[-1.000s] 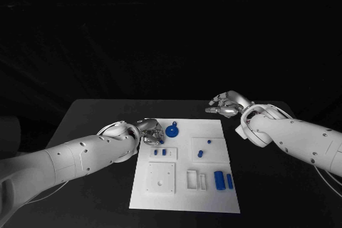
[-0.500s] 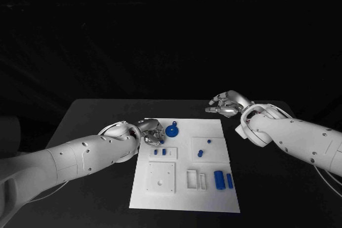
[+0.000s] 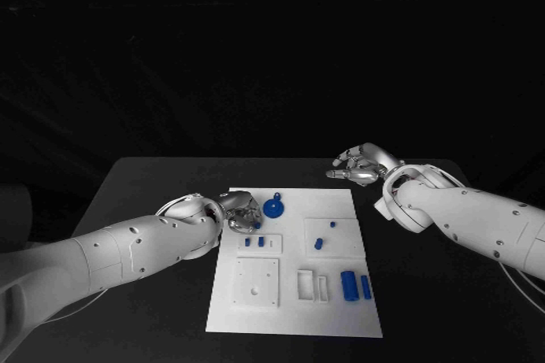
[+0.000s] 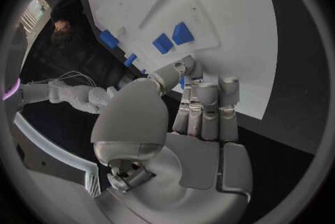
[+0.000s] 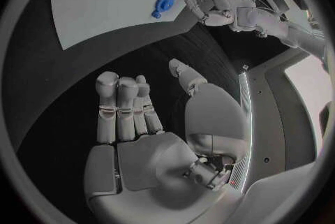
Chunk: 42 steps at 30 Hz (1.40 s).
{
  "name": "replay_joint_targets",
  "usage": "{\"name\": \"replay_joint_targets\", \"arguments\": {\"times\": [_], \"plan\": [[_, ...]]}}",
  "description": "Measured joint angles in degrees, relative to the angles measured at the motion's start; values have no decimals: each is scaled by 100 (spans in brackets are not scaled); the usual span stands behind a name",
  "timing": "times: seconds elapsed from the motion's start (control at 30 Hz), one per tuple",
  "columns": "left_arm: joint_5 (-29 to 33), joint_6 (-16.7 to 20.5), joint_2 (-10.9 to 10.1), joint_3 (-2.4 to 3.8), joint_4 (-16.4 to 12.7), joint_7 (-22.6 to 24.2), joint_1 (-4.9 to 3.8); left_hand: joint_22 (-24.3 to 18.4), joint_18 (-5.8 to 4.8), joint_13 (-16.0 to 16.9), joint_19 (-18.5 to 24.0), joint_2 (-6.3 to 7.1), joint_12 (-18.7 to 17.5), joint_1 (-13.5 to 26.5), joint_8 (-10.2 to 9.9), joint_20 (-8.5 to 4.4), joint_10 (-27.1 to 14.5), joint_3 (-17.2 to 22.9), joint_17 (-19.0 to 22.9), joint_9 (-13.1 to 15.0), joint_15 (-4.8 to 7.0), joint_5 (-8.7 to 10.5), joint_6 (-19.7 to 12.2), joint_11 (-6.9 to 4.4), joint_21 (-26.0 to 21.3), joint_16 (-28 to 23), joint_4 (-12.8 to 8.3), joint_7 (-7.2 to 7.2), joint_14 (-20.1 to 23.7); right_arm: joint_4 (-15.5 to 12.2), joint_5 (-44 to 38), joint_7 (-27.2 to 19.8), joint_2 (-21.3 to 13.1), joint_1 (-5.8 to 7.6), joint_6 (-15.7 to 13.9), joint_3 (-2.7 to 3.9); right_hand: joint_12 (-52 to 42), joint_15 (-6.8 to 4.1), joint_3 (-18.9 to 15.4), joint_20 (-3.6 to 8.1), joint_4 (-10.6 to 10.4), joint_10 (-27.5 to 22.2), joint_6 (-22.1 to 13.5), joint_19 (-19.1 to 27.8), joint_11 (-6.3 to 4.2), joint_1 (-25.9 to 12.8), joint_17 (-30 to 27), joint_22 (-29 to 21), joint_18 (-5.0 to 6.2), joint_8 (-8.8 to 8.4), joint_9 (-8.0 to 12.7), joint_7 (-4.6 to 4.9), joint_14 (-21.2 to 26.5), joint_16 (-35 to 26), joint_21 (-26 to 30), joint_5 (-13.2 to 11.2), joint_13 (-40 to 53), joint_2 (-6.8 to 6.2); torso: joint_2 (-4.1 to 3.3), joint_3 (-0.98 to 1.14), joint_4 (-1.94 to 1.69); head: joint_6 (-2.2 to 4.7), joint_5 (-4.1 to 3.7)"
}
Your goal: Assemble the parts on the task board
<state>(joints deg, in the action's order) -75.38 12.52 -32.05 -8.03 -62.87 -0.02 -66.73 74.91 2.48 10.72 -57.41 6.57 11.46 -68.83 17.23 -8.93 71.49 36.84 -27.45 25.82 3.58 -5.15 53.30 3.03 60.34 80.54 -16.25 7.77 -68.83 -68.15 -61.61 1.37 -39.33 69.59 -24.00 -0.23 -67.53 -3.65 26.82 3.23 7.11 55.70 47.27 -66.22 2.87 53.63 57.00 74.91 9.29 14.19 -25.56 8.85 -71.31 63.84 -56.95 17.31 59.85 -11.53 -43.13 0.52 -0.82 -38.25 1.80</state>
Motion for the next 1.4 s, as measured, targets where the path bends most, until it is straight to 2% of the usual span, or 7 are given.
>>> {"name": "replay_joint_targets", "arguments": {"times": [0.3, 0.7, 0.9, 0.93, 1.1, 1.3, 1.4], "plan": [[-22, -24, -47, -14, -13, -63, 21, 4, 1, 29, 1, 97, -22, -36, -242, 1, -6, -32, 24, -123, 0, 0, -566, -7, 0, 0, -1, -90, 0, 2, 0, 0, -5, 0, 0, 0, 0, 0, 0, -1, 0, 0, 1, 0, 0, 0, 0, 0, 0, 0, 0, -1, 0, 0, 0, 0, 0, 0, 0, -6, 1, 8, -9], [-25, 76, -156, 5, 0, -76, 21, 3, 1, 4, 72, 206, -227, -100, -297, 73, -244, -32, 87, -133, -123, 0, -714, 83, -7, -50, -1, -123, 126, -11, 5, -73, -35, 0, 51, 0, 100, 20, -18, -27, 21, -78, -35, 117, 6, 0, -81, 0, -1, 0, 5, 2, 66, -174, 164, 0, -128, 0, 2, -10, 1, 28, -20], [180, 249, -303, 84, -46, -1, 26, 1, 2, -41, 267, 218, -353, -112, -174, 188, -507, 28, 191, -75, -228, 0, -579, 223, -183, -252, 17, 53, 386, -137, -10, -195, -108, -28, 162, 0, 1100, 99, 52, -161, 437, -524, -98, 371, 71, 261, -227, -2, 48, 0, 15, 81, 326, -451, 359, 0, -863, 91, 4, -9, 1, 57, -63], [265, 280, -335, 117, -67, 22, 26, -3, 2, -42, 287, 218, -354, -112, -148, 206, -512, 32, 207, -65, -244, 0, -556, 227, -209, -288, 16, 75, 411, -166, -45, -210, -126, -37, 193, 0, 1467, 105, 99, -161, 548, -667, -95, 371, 96, 361, -243, 0, 172, 20, 15, 100, 333, -462, 382, 0, -1131, 107, 5, -8, 1, 62, -77], [1078, 407, -570, 268, -264, 194, -7, -141, 17, 17, 679, 259, -274, -4, -64, 288, -423, 82, 432, -39, -253, -23, -487, 226, -568, -746, 70, 186, 772, -355, -569, -244, -241, -74, 446, -5, 3017, 177, 373, -210, 930, -703, 37, 320, 201, 680, -275, 4, 237, 138, -26, 211, 274, -462, 382, -162, -2407, 143, 10, -5, -4, 90, -147], [2214, 400, -806, 336, -561, 384, -149, -369, 152, 134, 1024, 194, -77, 350, 4, 362, -238, -1, 745, -21, -233, 51, -504, 167, -1056, -1433, 254, 231, 1061, -515, -1527, -191, -287, -156, 654, -10, 3925, 222, 724, -172, 905, -286, 269, 150, 210, 1106, -305, 5, 259, 295, -113, 125, 139, -418, 381, -410, -3211, 58, 12, -7, -8, 118, -174], [3183, 372, -937, 350, -763, 511, -206, -522, 154, 118, 1428, 128, -133, 417, 39, 449, -495, -1, 979, -11, -413, 55, -529, 317, -1444, -2001, 254, 240, 1474, -603, -2110, -77, -281, -249, 727, -16, 4426, 203, 973, -141, 893, 66, 356, 59, 216, 1186, -337, 5, 260, 339, -143, 78, 51, -394, 379, -594, -3627, -8, 15, -8, -3, 129, -183]]}}
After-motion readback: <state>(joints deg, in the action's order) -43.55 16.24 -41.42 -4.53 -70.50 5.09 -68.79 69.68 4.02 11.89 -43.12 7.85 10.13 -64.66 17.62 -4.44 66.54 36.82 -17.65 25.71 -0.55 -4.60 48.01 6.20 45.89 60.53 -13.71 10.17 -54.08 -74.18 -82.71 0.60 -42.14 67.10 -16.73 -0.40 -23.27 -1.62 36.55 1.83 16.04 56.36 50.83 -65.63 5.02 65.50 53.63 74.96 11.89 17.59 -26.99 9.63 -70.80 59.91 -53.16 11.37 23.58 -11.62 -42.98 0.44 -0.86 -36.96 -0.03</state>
